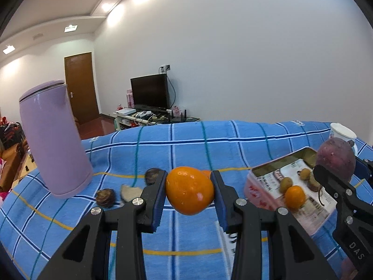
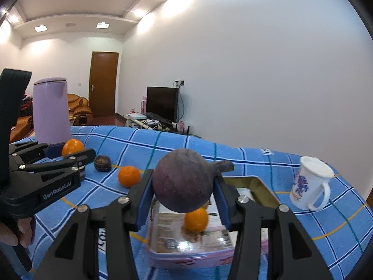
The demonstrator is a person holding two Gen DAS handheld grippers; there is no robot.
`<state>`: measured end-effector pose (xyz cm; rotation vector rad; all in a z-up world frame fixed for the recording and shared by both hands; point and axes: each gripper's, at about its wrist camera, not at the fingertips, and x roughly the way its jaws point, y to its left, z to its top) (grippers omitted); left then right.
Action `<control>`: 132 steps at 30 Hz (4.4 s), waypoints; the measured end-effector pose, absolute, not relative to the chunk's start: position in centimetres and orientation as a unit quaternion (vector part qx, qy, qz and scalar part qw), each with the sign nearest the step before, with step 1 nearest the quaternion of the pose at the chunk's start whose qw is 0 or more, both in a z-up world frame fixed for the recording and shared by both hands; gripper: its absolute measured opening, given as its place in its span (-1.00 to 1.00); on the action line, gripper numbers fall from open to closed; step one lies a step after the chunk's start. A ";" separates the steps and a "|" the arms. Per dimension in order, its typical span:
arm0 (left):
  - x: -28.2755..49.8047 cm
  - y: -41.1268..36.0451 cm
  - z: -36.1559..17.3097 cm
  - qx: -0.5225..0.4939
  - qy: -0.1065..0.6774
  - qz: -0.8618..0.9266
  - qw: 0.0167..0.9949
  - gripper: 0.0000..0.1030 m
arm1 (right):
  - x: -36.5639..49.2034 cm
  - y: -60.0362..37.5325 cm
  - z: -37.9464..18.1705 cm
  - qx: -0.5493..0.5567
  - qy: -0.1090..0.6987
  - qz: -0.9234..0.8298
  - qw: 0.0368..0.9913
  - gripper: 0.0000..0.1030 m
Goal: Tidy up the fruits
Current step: 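Carry the purple fruit and the orange in both grippers toward the pink tin, then lower both fruits into the pink tin and open both grippers, then move both grippers back over the loose fruits beside the kettle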
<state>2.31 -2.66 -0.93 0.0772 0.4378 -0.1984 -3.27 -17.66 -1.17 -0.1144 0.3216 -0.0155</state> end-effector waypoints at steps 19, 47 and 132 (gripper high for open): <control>2.3 -11.0 -0.2 0.028 0.224 -0.164 0.960 -0.24 | -3.1 -28.6 0.2 -0.004 0.150 -0.127 0.981 -0.01; 4.4 -15.2 -3.3 0.065 0.276 -0.153 0.947 -0.24 | 1.9 -27.3 -2.6 -0.028 0.242 -0.077 0.967 -0.01; 3.3 -3.5 -2.2 0.086 0.178 -0.035 0.980 0.62 | -2.3 -23.2 -1.2 0.111 0.135 -0.138 0.975 1.00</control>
